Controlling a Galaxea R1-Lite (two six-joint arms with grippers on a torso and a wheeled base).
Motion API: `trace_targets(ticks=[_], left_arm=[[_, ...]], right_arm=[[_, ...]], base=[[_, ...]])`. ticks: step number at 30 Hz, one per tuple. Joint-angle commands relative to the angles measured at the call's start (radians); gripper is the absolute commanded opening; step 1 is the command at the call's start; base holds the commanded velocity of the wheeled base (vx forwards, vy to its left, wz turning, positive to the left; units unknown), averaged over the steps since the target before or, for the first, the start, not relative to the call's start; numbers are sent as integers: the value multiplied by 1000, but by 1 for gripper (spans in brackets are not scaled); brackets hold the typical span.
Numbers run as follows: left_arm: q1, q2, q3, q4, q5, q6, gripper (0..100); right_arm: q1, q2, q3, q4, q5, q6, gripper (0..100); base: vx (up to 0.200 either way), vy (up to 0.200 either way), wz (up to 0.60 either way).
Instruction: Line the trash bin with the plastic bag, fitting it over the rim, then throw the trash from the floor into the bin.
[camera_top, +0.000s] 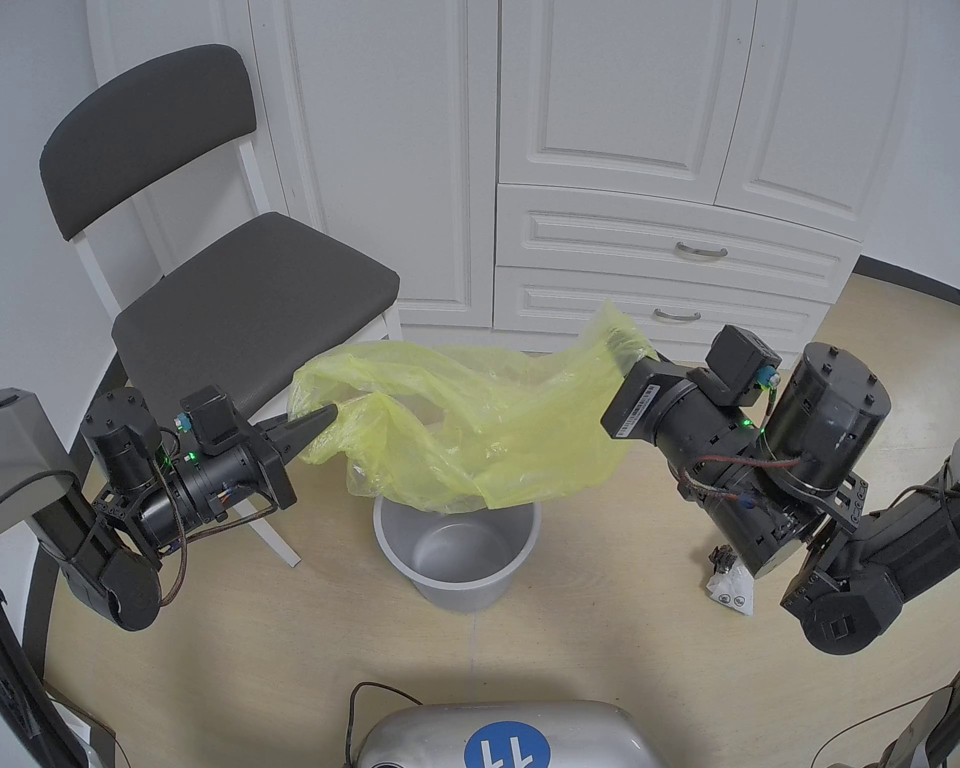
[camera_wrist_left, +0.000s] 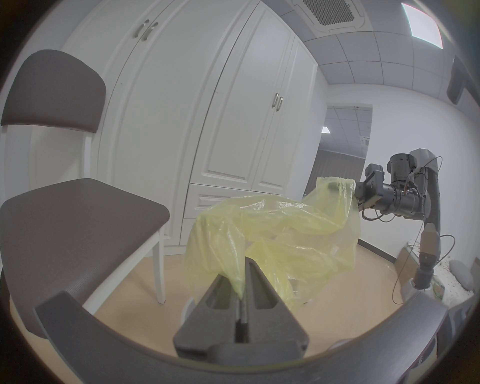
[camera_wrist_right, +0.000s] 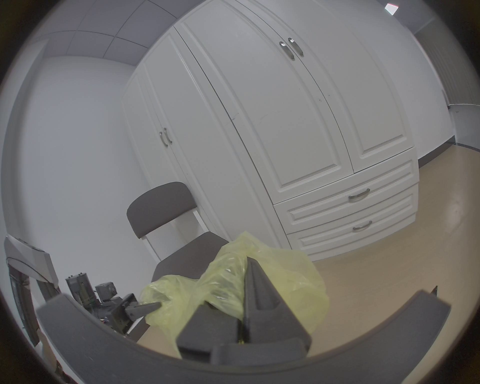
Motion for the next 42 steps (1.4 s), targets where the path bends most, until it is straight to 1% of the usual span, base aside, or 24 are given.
trace_targets(ticks=[1, 6, 9, 10, 11, 12, 13, 14, 15, 17, 18, 20, 26, 28, 30, 32, 33, 34, 35, 37, 39, 41, 42], left_arm=[[20, 1, -16, 2, 1, -1, 0], [25, 7, -39, 13, 14, -1, 0], [19, -2, -70, 82, 56, -1, 0], [17, -2, -71, 85, 60, -1, 0], [12, 0, -93, 108, 99, 1, 0], [2, 7, -125, 128, 180, 4, 0], [-4, 9, -134, 132, 205, 4, 0], [-23, 15, -160, 146, 284, 5, 0], [-35, 20, -177, 158, 330, 5, 0], [-52, 18, -197, 180, 387, 7, 0], [-60, 15, -200, 189, 403, 7, 0], [-72, 6, -200, 215, 416, 7, 0], [-78, -32, -191, 275, 418, 7, 0], [-80, -100, -137, 320, 401, 18, 0], [-83, -147, -111, 355, 387, 38, 0], [-92, -209, -105, 435, 375, 70, 0], [-92, -209, -105, 435, 375, 70, 0], [-92, -252, -110, 528, 375, 81, 0], [-90, -270, -119, 590, 378, 85, 0], [-86, -284, -142, 677, 384, 87, 0], [-80, -286, -167, 735, 406, 87, 0], [-77, -276, -182, 764, 441, 91, 0], [-77, -276, -182, 766, 444, 93, 0]], right_arm=[[-20, 11, -4, 2, 1, -2, 0], [-20, 9, -3, 4, 0, -7, 0], [-20, 15, -7, 8, -7, -7, 0], [-20, 15, -7, 8, -7, -7, 0], [-20, 15, -7, 10, -7, -7, 0], [-20, 15, -7, 10, -8, -9, 0], [-20, 17, -9, 12, -8, -9, 0], [-20, 15, -9, 12, -10, -9, 0], [-20, 17, -9, 12, -10, -9, 0], [-20, 17, -9, 13, -10, -9, 0], [-20, 20, -9, 13, -11, -10, 0], [-21, 29, -9, 13, -14, -12, 0], [-21, 61, -11, 12, -19, -33, 0], [-29, 92, -27, 12, -59, -41, 0], [-41, 110, -38, 10, -66, -48, 0], [-61, 127, -47, 12, -65, -59, 0], [-61, 127, -47, 12, -65, -59, 0], [-74, 144, -54, 13, -66, -59, 0], [-81, 153, -57, 12, -66, -61, 0], [-95, 169, -63, 13, -68, -64, 0], [-109, 186, -69, 13, -79, -88, 0], [-124, 202, -70, 12, -94, -107, 0], [-126, 204, -70, 12, -94, -107, 0]], base=[[0, 0, 0], [0, 0, 0], [0, 0, 0], [0, 0, 0], [0, 0, 0], [0, 0, 0], [0, 0, 0], [0, 0, 0], [0, 0, 0], [0, 0, 0], [0, 0, 0], [0, 0, 0], [0, 0, 0], [0, 0, 0], [0, 0, 0], [0, 0, 0], [0, 0, 0], [0, 0, 0], [0, 0, 0], [0, 0, 0], [0, 0, 0], [0, 0, 0], [0, 0, 0]])
